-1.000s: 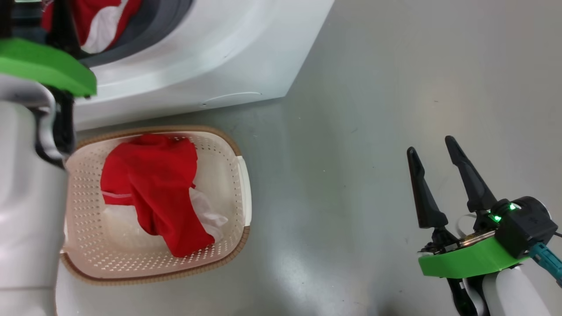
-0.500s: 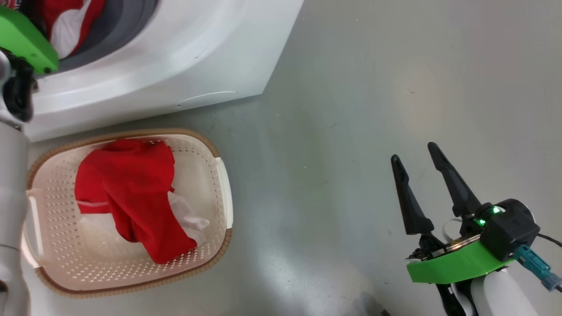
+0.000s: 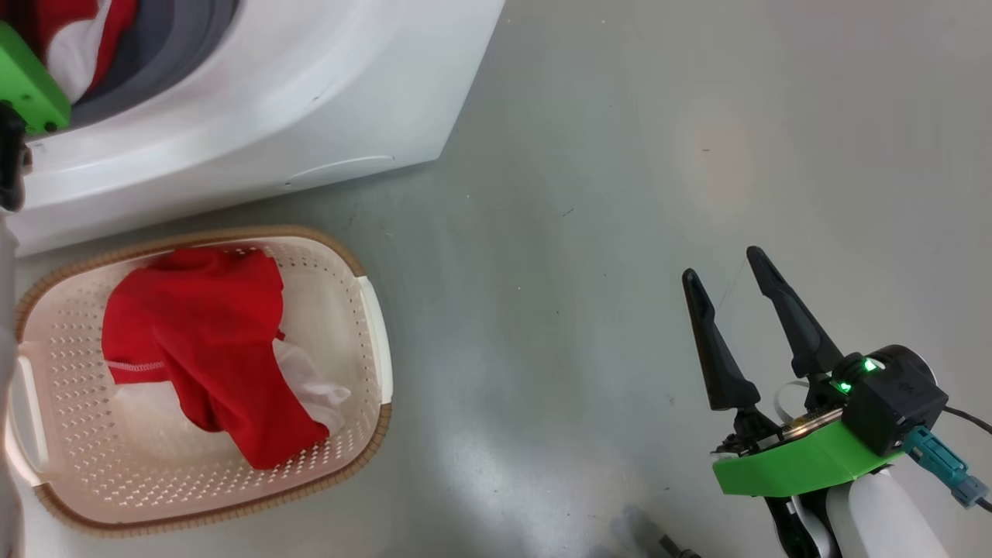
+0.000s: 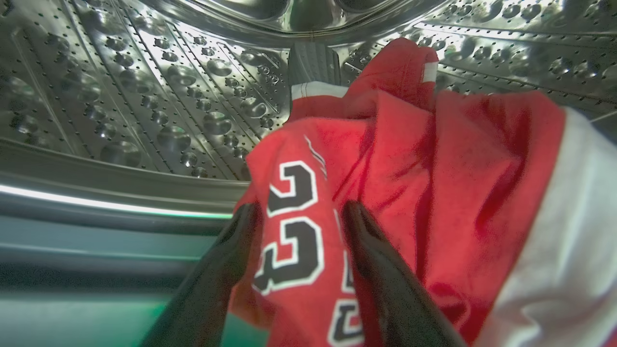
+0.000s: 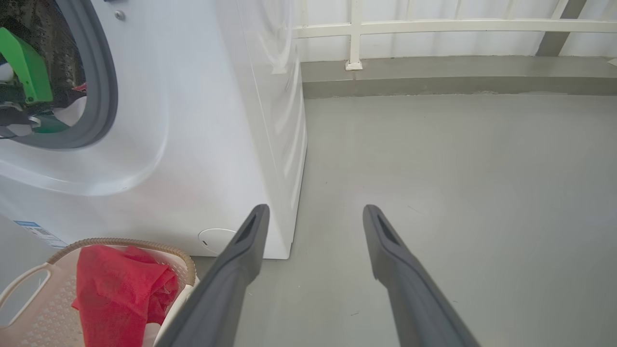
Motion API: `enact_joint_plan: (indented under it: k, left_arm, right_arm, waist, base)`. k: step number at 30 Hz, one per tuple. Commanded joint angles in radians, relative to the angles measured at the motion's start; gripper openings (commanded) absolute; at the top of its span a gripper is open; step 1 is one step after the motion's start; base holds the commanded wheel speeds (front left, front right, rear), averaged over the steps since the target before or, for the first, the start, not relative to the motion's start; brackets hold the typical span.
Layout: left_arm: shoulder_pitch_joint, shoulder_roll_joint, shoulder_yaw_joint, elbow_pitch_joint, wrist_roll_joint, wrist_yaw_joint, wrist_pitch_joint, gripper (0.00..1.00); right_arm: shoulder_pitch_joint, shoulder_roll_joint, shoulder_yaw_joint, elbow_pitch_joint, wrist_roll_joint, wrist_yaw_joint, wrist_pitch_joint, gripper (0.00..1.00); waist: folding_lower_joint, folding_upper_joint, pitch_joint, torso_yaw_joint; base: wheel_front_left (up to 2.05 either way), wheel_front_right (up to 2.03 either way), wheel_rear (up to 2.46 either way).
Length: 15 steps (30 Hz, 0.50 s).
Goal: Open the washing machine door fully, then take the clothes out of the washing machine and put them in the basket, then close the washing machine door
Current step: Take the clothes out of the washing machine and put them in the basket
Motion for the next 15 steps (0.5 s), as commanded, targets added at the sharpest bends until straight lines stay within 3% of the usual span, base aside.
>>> enact_joint_plan:
  k: [1, 2, 15]
  left_arm:
    - [-0.020, 0.049, 0.008, -0.009, 0.001, -0.005, -0.001, 0.35]
    - [-0.022, 0.047, 0.008, -0.004, -0.002, -0.010, -0.001, 0.00]
    - [-0.006, 0.030, -0.007, -0.010, -0.019, -0.076, -0.111, 0.00]
  right_arm:
    - [-0.004, -0.010, 0.026, -0.020, 0.010, 0.006, -0.006, 1.00]
    - [-0.005, -0.010, 0.026, -0.019, 0.010, 0.006, -0.006, 1.00]
    - [-0.014, -0.010, 0.011, -0.020, 0.007, 0.006, -0.006, 1.00]
  waist:
    - [0.0000, 0.0000, 0.003, 0.001]
    - [0.0000, 0.0000, 0.005, 0.002]
    - [0.0000, 0.0000, 0.015, 0.036]
  base:
    - [0.00, 0.00, 0.00]
    - [0.00, 0.00, 0.00]
    - [0.00, 0.00, 0.00]
